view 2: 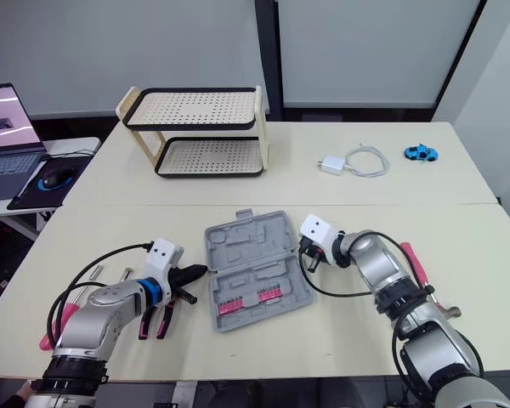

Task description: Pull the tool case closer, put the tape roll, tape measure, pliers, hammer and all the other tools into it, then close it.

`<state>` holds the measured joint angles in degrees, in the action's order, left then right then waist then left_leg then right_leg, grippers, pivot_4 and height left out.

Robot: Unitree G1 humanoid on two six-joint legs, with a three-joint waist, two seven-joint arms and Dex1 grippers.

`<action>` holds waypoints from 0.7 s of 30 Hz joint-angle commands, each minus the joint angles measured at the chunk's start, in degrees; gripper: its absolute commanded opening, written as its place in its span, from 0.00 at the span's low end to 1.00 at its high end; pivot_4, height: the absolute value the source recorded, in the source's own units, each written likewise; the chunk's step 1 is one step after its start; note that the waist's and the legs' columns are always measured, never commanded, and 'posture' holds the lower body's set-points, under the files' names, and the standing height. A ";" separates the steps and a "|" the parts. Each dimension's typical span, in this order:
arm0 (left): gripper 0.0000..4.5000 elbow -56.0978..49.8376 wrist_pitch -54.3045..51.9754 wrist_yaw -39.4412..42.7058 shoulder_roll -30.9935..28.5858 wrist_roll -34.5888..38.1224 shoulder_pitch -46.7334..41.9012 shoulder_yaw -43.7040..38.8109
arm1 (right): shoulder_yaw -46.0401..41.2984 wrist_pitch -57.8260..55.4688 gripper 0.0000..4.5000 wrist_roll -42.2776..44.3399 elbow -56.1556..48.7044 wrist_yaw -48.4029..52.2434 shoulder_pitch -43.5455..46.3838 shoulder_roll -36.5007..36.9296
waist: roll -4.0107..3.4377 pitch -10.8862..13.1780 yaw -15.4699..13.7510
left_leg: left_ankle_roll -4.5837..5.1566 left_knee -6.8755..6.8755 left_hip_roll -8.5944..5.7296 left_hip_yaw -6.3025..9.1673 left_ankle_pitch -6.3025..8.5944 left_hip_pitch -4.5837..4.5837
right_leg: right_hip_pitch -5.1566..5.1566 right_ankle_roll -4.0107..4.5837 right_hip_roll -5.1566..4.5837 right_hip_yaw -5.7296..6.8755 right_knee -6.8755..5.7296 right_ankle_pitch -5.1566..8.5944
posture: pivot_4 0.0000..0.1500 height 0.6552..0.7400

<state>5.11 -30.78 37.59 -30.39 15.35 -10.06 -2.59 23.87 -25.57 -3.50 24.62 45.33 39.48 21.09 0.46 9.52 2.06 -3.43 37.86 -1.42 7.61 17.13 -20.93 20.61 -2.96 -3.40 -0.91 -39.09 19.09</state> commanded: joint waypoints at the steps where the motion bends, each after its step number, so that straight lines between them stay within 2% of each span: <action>1: 0.00 -1.13 0.44 1.34 0.34 0.18 -1.05 1.11 | -0.50 2.30 0.00 -0.63 1.66 0.94 2.08 -1.22 | 0.00 0.00 0.02 | 0.00 0.00 0.00 0.00 0.00 0.00 | 0.00 0.00 0.00 0.00 0.00 0.00 | 1.00 1.00; 8: 0.00 -0.83 -0.14 1.99 0.51 -0.29 -1.56 2.27 | -0.61 3.36 0.00 -1.27 3.80 2.33 2.64 -2.59 | -0.01 0.00 0.04 | 0.00 0.00 0.00 0.00 0.00 0.00 | 0.02 0.00 0.00 0.00 -0.01 0.00 | 1.00 1.00; 21: 0.00 -4.32 -2.53 8.71 -2.03 0.63 -1.72 4.97 | -1.07 -4.80 0.00 -0.53 -10.97 5.40 -3.78 -0.24 | -0.01 0.00 0.14 | 0.00 -0.04 0.00 -0.02 0.00 -0.08 | 0.14 0.00 0.00 -0.04 -0.04 0.00 | 1.00 1.00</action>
<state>3.84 -33.61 44.68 -32.33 15.08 -10.72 1.85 23.52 -29.88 -5.45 17.53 49.86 35.84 21.46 0.44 9.52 2.20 -3.42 37.82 -1.41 7.59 17.14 -21.01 20.76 -2.96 -3.39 -0.95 -39.13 19.09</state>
